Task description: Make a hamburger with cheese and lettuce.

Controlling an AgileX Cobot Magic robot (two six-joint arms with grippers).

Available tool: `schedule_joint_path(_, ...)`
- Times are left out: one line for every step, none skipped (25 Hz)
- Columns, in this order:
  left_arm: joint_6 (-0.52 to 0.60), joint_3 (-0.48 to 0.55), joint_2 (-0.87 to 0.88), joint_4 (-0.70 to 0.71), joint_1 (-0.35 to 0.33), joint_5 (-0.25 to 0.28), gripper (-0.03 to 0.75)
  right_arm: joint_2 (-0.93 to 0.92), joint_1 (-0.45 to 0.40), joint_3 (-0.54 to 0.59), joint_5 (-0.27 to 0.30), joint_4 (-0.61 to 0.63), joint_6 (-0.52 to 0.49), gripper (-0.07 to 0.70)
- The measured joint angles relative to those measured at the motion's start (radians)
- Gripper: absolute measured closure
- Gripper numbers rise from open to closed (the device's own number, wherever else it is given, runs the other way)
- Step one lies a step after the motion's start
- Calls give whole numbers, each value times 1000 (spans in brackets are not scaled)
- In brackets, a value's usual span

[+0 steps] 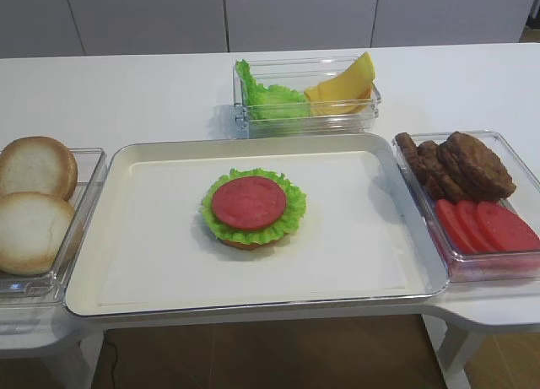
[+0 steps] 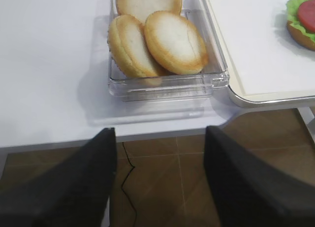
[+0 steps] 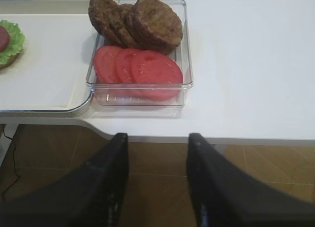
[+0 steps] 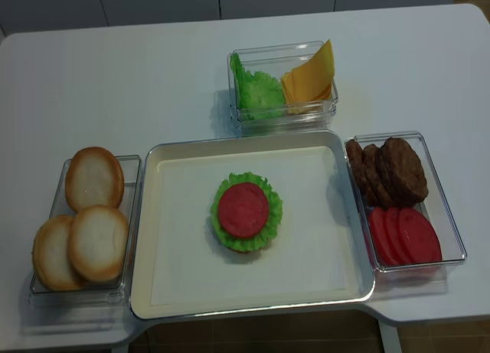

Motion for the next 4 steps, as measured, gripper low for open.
schedule_joint_path(0,0,0,0,0,0,292,0,0,0,0,0,0,334)
schedule_joint_path(0,0,0,0,0,0,292,0,0,0,0,0,0,339)
schedule_joint_path(0,0,0,0,0,0,292,0,0,0,0,0,0,345)
schedule_joint_path(0,0,0,0,0,0,292,0,0,0,0,0,0,350)
